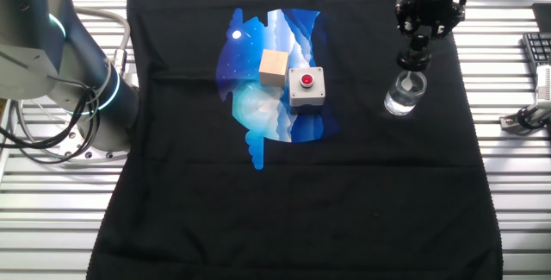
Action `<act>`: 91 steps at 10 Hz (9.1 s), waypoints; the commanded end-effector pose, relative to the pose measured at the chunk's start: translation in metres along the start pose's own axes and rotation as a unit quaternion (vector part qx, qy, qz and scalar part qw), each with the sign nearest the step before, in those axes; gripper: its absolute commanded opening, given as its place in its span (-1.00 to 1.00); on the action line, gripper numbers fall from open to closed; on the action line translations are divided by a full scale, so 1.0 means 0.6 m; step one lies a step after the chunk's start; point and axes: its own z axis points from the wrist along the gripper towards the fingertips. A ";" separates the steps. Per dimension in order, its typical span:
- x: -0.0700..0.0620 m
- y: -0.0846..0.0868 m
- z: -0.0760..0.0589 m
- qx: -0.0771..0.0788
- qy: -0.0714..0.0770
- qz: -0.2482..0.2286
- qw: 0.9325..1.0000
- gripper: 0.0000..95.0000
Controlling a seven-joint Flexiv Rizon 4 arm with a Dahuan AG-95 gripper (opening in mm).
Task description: Screw the lid onto the jar
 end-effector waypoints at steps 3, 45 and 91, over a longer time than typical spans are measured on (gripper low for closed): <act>-0.001 0.000 0.000 -0.002 0.001 -0.004 1.000 -1.00; 0.051 -0.007 -0.015 0.002 -0.041 0.070 0.997 -1.00; 0.087 -0.030 0.036 -0.019 -0.188 0.065 0.980 -1.00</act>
